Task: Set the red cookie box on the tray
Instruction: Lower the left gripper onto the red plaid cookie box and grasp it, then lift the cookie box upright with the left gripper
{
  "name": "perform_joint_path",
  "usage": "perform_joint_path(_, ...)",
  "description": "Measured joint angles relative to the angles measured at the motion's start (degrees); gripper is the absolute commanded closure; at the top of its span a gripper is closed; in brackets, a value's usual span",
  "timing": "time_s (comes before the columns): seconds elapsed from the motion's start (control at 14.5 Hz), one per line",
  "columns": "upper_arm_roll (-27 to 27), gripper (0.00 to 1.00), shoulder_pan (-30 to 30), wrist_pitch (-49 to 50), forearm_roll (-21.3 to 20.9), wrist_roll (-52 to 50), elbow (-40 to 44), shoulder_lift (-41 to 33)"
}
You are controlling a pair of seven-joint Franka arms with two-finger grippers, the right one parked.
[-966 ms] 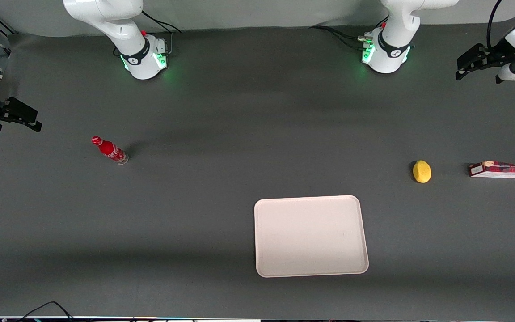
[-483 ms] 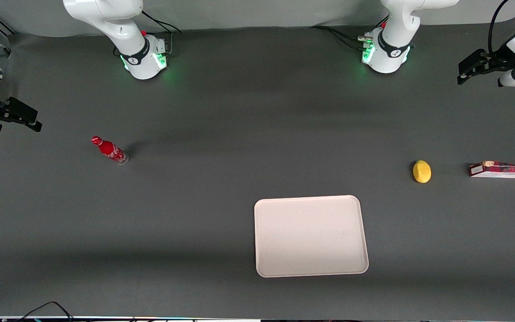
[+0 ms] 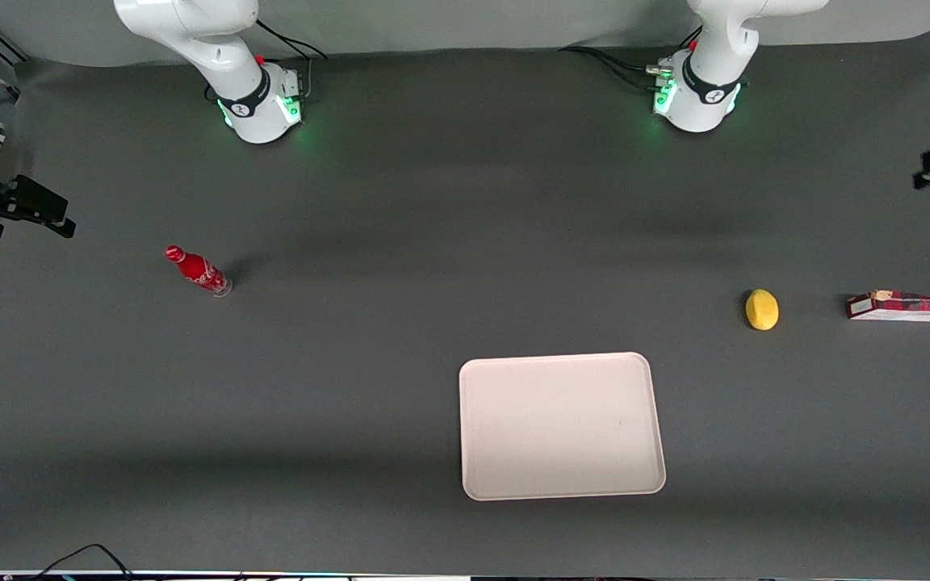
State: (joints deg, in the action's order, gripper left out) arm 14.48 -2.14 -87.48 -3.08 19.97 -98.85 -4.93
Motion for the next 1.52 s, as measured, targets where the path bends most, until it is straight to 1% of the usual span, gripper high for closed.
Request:
perform_joint_path(0.21, 6.72, 0.0, 0.3, -2.18, 0.01, 16.27, 6.04, 10.28)
perform_joint_path(0.41, 12.41, 0.0, 0.63, -6.53, 0.08, 32.69, 7.25, 17.45)
perform_joint_path(0.55, 15.21, 0.0, 1.18, -9.59, 0.99, 44.25, 7.26, 21.94)
perform_joint_path(0.69, 17.39, 0.0, 1.56, -12.9, 3.22, 55.04, 7.24, 27.03)
perform_joint_path(0.9, 18.91, 0.0, 3.11, -17.21, 9.82, 68.55, 7.21, 35.72)
perform_joint_path(1.1, 20.16, 0.0, 3.72, -22.47, 14.24, 77.64, 7.36, 43.16)
perform_joint_path(1.24, 20.31, 0.0, 3.78, -24.89, 16.25, 80.35, 7.52, 45.6)
perform_joint_path(1.38, 20.38, 0.0, 3.82, -26.57, 17.29, 82.06, 7.59, 47.08)
perform_joint_path(1.45, 20.42, 0.06, 3.89, -27.08, 17.77, 82.67, 7.59, 47.78)
perform_joint_path(1.52, 20.45, 0.25, 3.99, -27.66, 18.49, 83.05, 7.59, 48.54)
